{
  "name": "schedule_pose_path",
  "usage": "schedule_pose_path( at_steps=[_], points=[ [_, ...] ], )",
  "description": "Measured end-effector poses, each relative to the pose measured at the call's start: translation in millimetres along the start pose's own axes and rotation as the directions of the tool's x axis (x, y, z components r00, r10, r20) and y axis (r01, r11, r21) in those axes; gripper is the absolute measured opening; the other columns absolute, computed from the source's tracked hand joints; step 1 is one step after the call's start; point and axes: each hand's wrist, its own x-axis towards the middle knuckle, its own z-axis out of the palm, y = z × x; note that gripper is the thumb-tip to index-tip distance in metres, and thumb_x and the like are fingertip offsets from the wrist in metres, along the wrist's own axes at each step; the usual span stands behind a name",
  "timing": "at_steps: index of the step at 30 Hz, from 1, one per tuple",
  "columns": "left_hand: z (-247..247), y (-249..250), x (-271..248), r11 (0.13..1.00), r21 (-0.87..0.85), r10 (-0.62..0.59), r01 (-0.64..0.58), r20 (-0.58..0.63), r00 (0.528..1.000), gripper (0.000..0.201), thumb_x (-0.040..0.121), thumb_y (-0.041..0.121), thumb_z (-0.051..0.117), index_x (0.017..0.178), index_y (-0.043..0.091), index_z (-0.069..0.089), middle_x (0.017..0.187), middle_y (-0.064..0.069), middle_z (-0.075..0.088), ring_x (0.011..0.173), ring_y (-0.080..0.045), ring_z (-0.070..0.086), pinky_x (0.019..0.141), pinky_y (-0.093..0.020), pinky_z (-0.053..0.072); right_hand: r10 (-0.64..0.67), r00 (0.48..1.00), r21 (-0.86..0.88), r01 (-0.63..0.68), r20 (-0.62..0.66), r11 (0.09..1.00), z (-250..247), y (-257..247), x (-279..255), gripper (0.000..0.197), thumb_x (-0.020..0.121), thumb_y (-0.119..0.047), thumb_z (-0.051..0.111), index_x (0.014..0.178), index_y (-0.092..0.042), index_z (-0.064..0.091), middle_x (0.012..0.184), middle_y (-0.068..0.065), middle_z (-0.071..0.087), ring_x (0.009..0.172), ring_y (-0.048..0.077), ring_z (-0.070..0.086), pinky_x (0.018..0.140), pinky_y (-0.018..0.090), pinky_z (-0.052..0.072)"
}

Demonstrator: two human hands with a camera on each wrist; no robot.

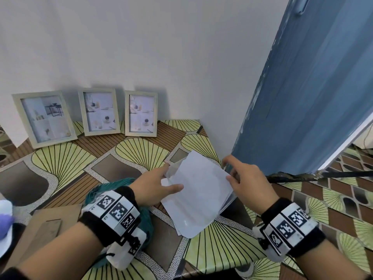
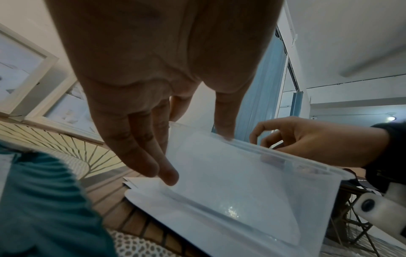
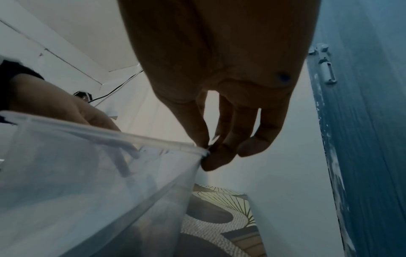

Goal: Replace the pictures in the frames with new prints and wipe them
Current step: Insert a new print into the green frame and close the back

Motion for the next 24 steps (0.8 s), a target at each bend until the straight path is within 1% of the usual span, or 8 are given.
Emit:
schedule_pose_path(
  at_steps=[3,5,10,14,17,19,21,24],
  points=[
    [-1,2,-1,1.0,0.014,-0.013,0.013,0.007,1.0,0.043,0.091,0.044,0.064,0.129,0.027,0.053,0.122,0.011,0.065,0.109,-0.012,0.061,0.099,-0.041,0.049,-0.004,1.0,-0.071,0.006,0.031,0.997,-1,-5,-1,0.017,0.096,-0.018,0.054,0.104,-0.032,0.059,0.088,-0.006,0.062,0.078,0.014,0.058,0.074,0.033,0.054],
    [-1,2,-1,1.0,0.018,-0.01,0.01,0.014,1.0,0.043,0.092,0.044,0.063,0.13,0.027,0.052,0.123,0.01,0.064,0.11,-0.012,0.061,0.099,-0.042,0.048,0.006,0.999,-0.074,-0.004,0.033,0.997,0,-7,-1,0.018,0.095,-0.021,0.054,0.106,-0.029,0.065,0.095,-0.007,0.063,0.084,0.015,0.059,0.078,0.033,0.054],
    [0,2,-2,1.0,0.014,-0.027,0.027,0.002,1.0,0.044,0.091,0.045,0.064,0.128,0.025,0.053,0.122,0.008,0.065,0.111,-0.015,0.061,0.099,-0.042,0.048,0.074,0.997,-0.018,-0.074,0.013,0.997,8,-12,-3,0.023,0.088,-0.043,0.064,0.107,-0.03,0.067,0.102,-0.007,0.056,0.091,0.012,0.056,0.08,0.029,0.048],
    [1,0,-1,0.999,0.015,-0.039,0.04,-0.011,0.999,0.04,0.09,0.046,0.064,0.123,0.025,0.055,0.119,0.009,0.066,0.109,-0.014,0.061,0.098,-0.041,0.049,0.128,0.991,0.04,-0.129,0.029,0.991,18,-16,-2,0.022,0.08,-0.039,0.075,0.093,-0.029,0.062,0.104,-0.008,0.05,0.092,0.01,0.05,0.078,0.025,0.039],
    [0,0,-2,0.999,0.026,-0.043,0.043,-0.01,0.999,0.04,0.09,0.047,0.064,0.122,0.026,0.055,0.118,0.01,0.066,0.108,-0.014,0.061,0.098,-0.041,0.049,0.134,0.991,0.087,-0.136,0.028,0.987,21,-19,0,0.019,0.082,-0.034,0.076,0.086,-0.028,0.058,0.104,-0.008,0.047,0.094,0.011,0.053,0.08,0.025,0.039],
    [-1,-1,-2,0.998,0.036,-0.046,0.046,-0.01,0.999,0.04,0.089,0.048,0.065,0.121,0.026,0.056,0.118,0.01,0.065,0.108,-0.013,0.061,0.098,-0.041,0.048,0.135,0.99,0.109,-0.138,0.036,0.984,18,-20,1,0.016,0.084,-0.034,0.074,0.083,-0.028,0.058,0.105,-0.008,0.046,0.1,0.013,0.051,0.087,0.029,0.042],
    [-2,0,-2,0.998,0.034,-0.053,0.053,-0.011,0.999,0.04,0.089,0.047,0.065,0.121,0.026,0.056,0.117,0.009,0.065,0.107,-0.013,0.061,0.098,-0.041,0.048,0.137,0.989,0.128,-0.142,0.048,0.981,13,-22,1,0.016,0.087,-0.035,0.071,0.08,-0.031,0.058,0.107,-0.006,0.046,0.106,0.016,0.049,0.096,0.039,0.044],
    [-2,1,-3,0.998,0.021,-0.054,0.054,0.008,0.999,0.042,0.089,0.046,0.065,0.124,0.024,0.055,0.119,0.007,0.065,0.108,-0.016,0.061,0.097,-0.042,0.05,0.142,0.99,0.198,-0.14,0.008,0.97,1,-26,0,0.017,0.089,-0.034,0.068,0.078,-0.032,0.056,0.108,-0.007,0.047,0.108,0.017,0.049,0.097,0.043,0.044]
  ],
)
